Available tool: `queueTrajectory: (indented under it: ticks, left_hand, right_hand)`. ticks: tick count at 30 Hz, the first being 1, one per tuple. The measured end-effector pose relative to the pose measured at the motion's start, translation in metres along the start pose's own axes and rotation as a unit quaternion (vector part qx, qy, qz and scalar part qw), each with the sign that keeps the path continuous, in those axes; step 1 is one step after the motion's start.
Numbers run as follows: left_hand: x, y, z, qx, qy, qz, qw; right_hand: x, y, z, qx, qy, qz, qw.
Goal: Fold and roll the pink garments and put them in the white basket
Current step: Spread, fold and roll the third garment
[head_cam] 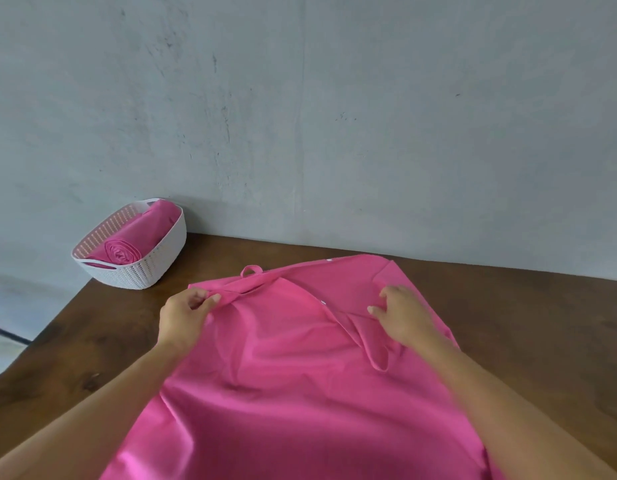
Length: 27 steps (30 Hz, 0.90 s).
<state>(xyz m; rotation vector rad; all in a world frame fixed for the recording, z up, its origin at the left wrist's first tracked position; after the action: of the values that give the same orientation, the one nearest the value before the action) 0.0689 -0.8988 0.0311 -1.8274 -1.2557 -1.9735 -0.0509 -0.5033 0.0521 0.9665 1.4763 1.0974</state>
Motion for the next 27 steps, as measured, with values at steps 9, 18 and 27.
queueTrajectory:
  ticks: [9,18,27]
  left_hand:
    - [0.013,0.020,0.007,0.024,-0.008,0.012,1.000]
    - [0.032,0.026,0.004,0.031,-0.034,-0.009,0.999]
    - [0.052,0.047,-0.010,0.030,-0.067,-0.025,0.997]
  right_hand:
    - [0.024,-0.056,-0.035,0.034,-0.081,-0.026,0.996]
    - [0.021,0.009,-0.002,0.121,-0.022,-0.189,0.974]
    - [0.059,0.078,0.024,0.033,0.139,0.116,0.983]
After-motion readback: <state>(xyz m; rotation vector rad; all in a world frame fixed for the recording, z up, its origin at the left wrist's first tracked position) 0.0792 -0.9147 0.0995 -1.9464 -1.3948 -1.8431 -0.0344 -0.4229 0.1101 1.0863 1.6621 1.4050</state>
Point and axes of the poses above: each hand's wrist, its own z-axis away from the middle knuckle, its own y-axis out of the back of the hand, x = y × z, the point moved 4 cm from there along -z, towards the middle knuckle, and after that the axes turned 9 degrees about x, right-handed, at the moved point
